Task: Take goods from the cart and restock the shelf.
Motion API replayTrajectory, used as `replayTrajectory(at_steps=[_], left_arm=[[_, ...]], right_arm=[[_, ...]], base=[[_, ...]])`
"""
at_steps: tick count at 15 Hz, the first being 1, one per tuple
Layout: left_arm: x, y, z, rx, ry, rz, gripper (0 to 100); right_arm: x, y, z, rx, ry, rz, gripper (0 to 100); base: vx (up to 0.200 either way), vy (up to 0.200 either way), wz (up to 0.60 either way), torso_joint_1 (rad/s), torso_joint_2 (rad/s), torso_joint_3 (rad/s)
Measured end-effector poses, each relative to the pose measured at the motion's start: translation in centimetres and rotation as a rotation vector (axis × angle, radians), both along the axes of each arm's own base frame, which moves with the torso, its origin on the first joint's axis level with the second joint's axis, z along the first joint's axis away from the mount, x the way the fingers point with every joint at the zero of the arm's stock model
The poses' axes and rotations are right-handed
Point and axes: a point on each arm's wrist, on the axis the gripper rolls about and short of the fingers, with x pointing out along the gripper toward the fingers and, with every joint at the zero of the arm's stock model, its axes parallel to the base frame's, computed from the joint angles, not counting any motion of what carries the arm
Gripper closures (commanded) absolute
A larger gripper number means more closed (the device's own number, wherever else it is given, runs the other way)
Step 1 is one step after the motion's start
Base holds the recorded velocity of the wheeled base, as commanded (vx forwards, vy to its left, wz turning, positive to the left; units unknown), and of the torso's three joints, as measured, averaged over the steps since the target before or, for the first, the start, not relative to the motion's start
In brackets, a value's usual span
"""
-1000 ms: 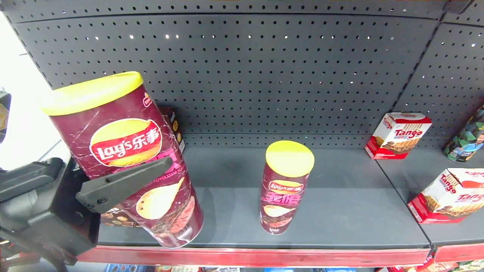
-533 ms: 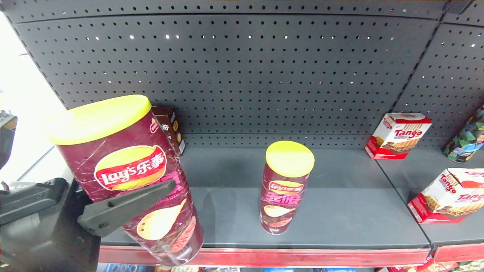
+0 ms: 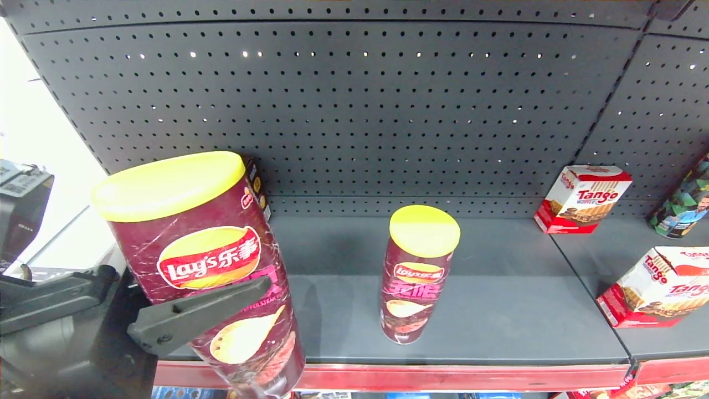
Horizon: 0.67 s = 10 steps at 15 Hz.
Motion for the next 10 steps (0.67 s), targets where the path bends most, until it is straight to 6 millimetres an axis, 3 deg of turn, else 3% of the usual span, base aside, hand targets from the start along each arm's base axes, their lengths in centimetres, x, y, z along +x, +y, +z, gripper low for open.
replayTrajectory(at_steps=[5, 10], left_arm=[[2.3, -0.1, -0.1, 0.061, -0.074, 0.041, 100], [5.7, -1.2, 3.0, 0.031, -0.144, 0.06, 100]], right_arm=[[0.0, 0.0, 0.0, 0.0, 0.0, 0.001, 0], [0.0, 0.0, 0.0, 0.0, 0.0, 0.001, 0]], base=[[0.0, 0.0, 0.0, 0.0, 0.0, 0.0], [0.0, 0.0, 0.0, 0.0, 0.0, 0.0]])
